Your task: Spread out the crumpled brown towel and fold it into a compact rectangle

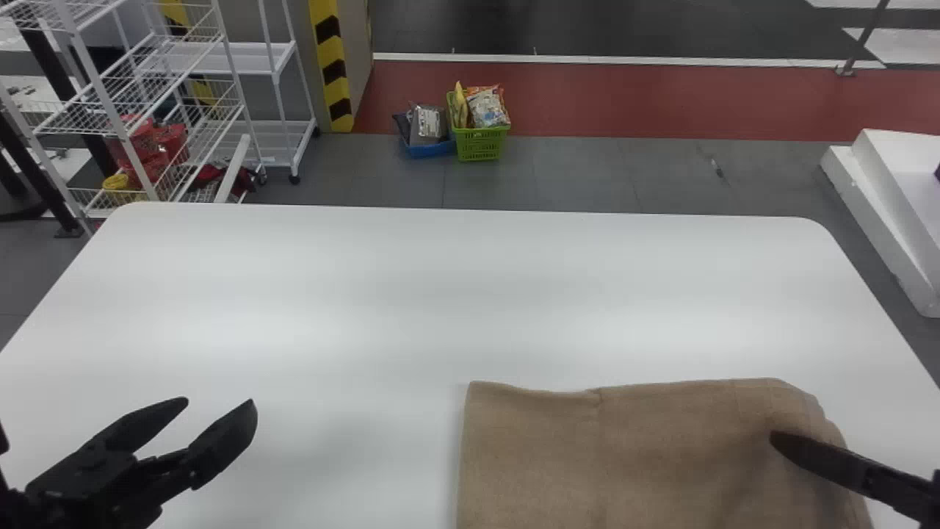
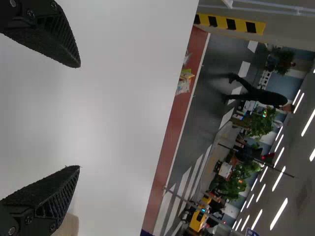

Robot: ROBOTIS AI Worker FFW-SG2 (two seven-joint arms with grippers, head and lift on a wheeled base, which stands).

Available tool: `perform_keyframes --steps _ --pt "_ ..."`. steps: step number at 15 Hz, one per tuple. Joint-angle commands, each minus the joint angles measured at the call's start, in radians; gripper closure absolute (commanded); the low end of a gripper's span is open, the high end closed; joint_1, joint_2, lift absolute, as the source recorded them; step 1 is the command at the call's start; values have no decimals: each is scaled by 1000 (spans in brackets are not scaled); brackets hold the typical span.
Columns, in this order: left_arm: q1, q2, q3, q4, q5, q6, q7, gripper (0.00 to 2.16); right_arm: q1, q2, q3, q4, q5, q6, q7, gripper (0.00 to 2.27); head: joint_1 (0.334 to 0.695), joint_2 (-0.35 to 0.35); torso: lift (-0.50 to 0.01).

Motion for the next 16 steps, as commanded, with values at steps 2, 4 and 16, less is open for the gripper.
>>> perform_keyframes --steps 2,4,16 --pt "2 -3 4 2 0 0 -1 76 -25 1 -5 -6 -38 21 0 1058 695 5 -127" --pt "2 -3 5 3 0 0 -1 76 -40 1 -8 -14 -45 61 2 1058 695 17 -127" --pt "0 -3 5 12 0 0 -3 76 -36 1 -167 -69 -166 75 28 1058 695 -4 -127"
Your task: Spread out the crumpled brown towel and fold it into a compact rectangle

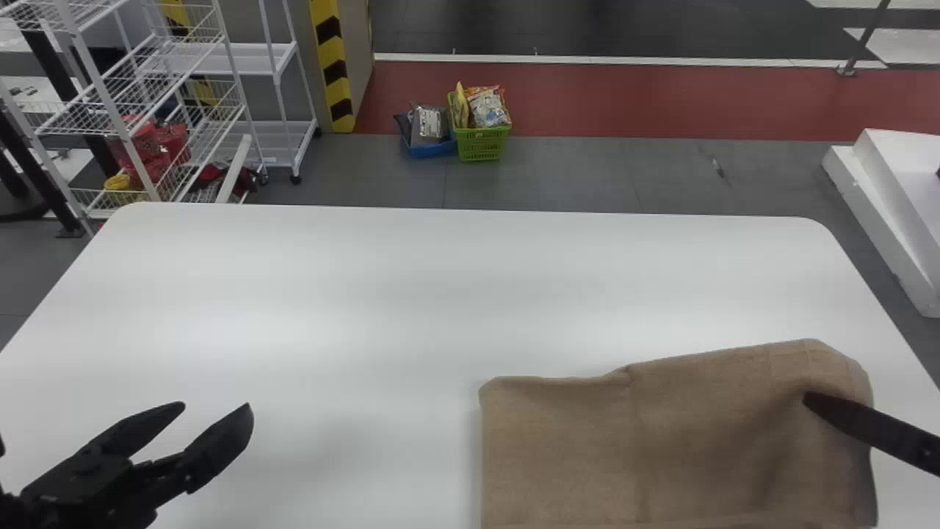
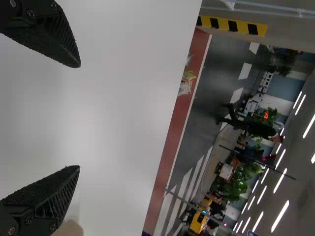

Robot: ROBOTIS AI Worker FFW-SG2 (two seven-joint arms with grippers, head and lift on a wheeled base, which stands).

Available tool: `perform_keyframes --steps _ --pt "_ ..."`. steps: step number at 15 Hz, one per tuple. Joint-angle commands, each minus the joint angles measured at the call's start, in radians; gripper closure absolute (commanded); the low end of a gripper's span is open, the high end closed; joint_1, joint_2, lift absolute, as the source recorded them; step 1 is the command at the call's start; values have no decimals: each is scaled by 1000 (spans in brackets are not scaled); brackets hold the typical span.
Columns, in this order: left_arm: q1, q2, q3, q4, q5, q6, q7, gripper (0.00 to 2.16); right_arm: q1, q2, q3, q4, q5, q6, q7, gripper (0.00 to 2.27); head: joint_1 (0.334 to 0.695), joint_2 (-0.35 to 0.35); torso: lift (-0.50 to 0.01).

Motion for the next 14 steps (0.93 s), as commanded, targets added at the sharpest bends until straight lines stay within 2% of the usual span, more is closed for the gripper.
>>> perform_keyframes --steps 1,7,14 --pt "-3 -3 -1 5 -1 0 0 76 11 1 -20 4 -1 2 2 1058 695 -12 -127" --pt "-6 -3 -8 3 -17 0 -6 76 17 1 -48 -22 -5 2 28 1058 695 -31 -127" --pt "-9 -3 -10 5 -20 0 -18 76 48 1 -99 24 59 2 36 1055 695 -81 -127"
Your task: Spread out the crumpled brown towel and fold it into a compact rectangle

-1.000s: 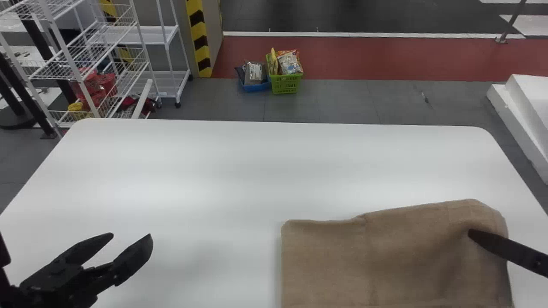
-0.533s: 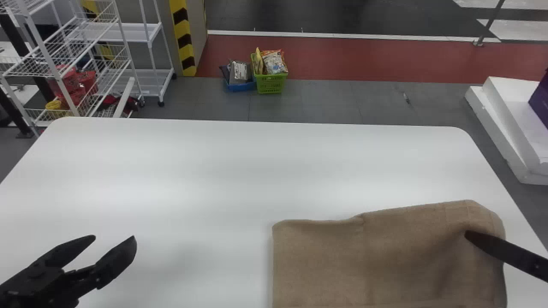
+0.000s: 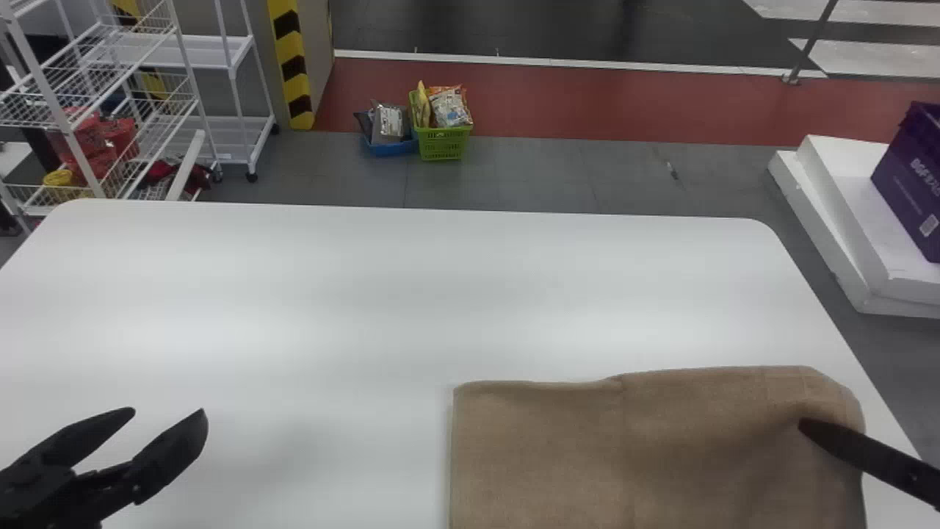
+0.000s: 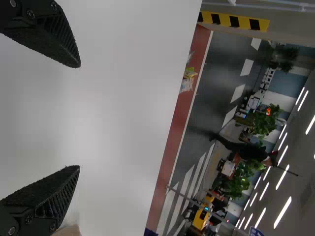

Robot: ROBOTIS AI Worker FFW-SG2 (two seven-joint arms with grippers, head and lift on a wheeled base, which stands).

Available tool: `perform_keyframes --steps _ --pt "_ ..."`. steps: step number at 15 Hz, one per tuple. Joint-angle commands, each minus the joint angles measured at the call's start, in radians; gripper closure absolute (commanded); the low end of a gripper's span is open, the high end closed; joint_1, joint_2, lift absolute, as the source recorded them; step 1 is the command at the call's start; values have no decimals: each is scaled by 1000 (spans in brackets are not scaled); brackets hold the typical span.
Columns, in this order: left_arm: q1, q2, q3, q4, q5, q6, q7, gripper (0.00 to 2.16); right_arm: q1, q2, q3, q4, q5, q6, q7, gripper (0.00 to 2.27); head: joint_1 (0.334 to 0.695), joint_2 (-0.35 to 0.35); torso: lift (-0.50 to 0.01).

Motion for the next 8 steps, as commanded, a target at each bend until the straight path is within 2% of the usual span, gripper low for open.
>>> perform_keyframes --steps 1,8 --pt "-1 -3 -3 2 -2 0 0 76 8 1 -19 24 19 2 11 1058 695 -88 -127" --pt "-3 -3 -18 5 -12 0 0 76 -12 1 9 132 124 2 26 1055 695 -133 -127"
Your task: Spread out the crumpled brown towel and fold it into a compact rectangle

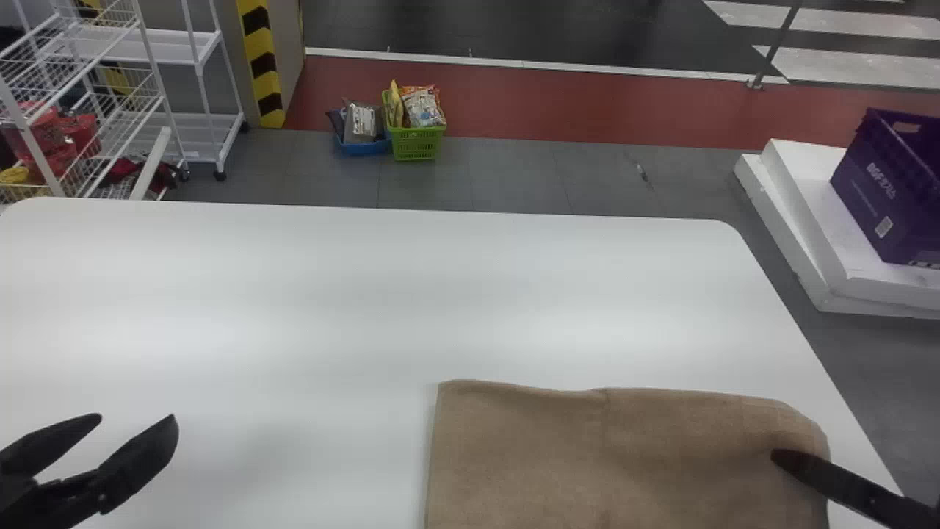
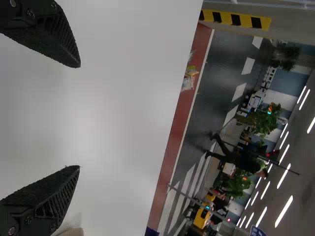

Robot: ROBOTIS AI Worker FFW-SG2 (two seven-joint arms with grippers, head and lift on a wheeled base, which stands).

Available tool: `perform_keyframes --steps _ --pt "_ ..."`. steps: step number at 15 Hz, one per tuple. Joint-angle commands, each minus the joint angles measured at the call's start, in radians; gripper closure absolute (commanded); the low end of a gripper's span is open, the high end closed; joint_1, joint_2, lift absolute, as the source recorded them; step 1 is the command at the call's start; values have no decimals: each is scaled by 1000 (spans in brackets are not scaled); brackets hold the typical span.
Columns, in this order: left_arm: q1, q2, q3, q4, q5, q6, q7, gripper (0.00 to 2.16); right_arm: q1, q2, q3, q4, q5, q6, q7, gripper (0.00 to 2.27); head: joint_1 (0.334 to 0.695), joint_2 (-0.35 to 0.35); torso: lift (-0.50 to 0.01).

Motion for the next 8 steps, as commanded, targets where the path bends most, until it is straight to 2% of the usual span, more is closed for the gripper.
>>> perform_keyframes --steps 1,4,8 --pt "0 -3 -4 0 -4 0 0 76 -7 1 27 36 49 2 1 1055 695 -142 -127" --pt "0 -3 -12 -3 -13 0 -2 76 -13 1 65 75 116 -3 7 1055 695 -147 -127" --pt "2 -3 -17 -6 -14 0 -2 76 -33 1 71 118 141 -12 15 1055 695 -155 -127"
